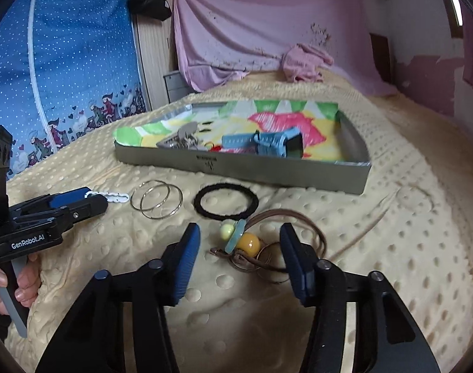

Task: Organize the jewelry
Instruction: 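Withdraw both tools and move the left tool toward the silver chain piece, then grasp the silver chain with the left tool while the right tool grasps the beaded necklace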

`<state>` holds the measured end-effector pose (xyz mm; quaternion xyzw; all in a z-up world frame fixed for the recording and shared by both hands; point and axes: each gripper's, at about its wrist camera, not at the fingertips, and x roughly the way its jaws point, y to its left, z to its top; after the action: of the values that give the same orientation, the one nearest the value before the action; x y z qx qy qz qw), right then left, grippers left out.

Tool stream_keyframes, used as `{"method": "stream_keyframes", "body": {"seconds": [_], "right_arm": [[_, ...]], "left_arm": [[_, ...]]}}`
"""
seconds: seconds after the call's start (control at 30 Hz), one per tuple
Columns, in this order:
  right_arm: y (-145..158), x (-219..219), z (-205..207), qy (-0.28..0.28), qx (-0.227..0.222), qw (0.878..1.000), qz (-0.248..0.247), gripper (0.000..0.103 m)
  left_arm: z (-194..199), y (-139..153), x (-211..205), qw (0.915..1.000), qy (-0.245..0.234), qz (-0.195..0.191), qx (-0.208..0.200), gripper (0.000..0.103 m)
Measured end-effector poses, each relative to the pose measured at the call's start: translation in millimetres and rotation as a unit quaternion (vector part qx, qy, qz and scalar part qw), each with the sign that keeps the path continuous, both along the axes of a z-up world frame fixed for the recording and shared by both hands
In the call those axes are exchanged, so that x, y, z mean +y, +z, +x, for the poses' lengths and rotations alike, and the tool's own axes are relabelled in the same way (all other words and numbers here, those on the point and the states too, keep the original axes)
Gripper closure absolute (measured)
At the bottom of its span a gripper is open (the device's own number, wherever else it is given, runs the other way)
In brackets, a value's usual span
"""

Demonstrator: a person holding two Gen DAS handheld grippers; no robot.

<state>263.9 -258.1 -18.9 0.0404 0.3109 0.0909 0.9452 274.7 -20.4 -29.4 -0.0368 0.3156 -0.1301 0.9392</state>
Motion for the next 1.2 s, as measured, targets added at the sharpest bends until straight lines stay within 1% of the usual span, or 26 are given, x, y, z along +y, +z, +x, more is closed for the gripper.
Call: {"method": "stream_keyframes", "body": {"seconds": [0.07, 0.13, 0.2, 0.27, 0.3, 0.33, 0.37, 0.47, 0.6, 0.77, 0.87, 1.07, 1.2], "right_arm": [[-3, 1, 2, 0.001, 0.003, 1.000, 0.006, 0.059], [-4, 1, 3, 0.001, 0.004, 1.000, 0.011, 0.064], [-6, 2, 3, 0.002, 0.005, 1.000, 0.015, 0.067], [-6, 2, 3, 0.004, 0.005, 1.000, 0.019, 0.073], [-7, 2, 3, 0.004, 0.005, 1.000, 0.019, 0.073], [-7, 3, 2, 0.004, 0.005, 1.000, 0.018, 0.075], [-7, 3, 3, 0.005, 0.005, 1.000, 0.018, 0.076], [-7, 5, 0, 0.007, 0.002, 1.000, 0.014, 0.078], [-3, 12, -7, 0.017, -0.015, 1.000, 0.000, 0.078], [10, 23, -21, 0.038, -0.053, 0.998, -0.025, 0.079], [19, 22, -27, 0.041, -0.073, 0.996, -0.024, 0.079], [36, 8, -26, 0.030, -0.089, 0.996, -0.004, 0.079], [48, -2, -10, 0.021, -0.090, 0.996, 0.000, 0.079]], "left_arm": [[0, 0, 1, 1.0000, -0.001, -0.007, -0.001, 0.055], [0, -1, 1, 1.0000, -0.001, -0.008, -0.001, 0.062], [0, -1, 1, 1.0000, -0.001, -0.007, -0.002, 0.072], [0, -1, 1, 0.9999, -0.011, -0.007, -0.002, 0.078], [-1, -2, 0, 0.9998, -0.019, -0.007, -0.002, 0.081], [-3, -2, -1, 0.9996, -0.026, -0.007, -0.003, 0.082], [-4, -2, -3, 0.9994, -0.032, -0.007, -0.003, 0.086], [-8, -3, -11, 0.9986, -0.053, -0.001, -0.006, 0.086], [-15, 1, -16, 0.9978, -0.063, 0.005, -0.019, 0.086], [-27, 12, -16, 0.9968, -0.068, -0.011, -0.041, 0.086], [-35, 22, -17, 0.9960, -0.064, -0.021, -0.060, 0.086], [-36, 37, -21, 0.9945, -0.053, -0.044, -0.079, 0.087], [-18, 52, -30, 0.9928, -0.045, -0.065, -0.090, 0.087]]}}
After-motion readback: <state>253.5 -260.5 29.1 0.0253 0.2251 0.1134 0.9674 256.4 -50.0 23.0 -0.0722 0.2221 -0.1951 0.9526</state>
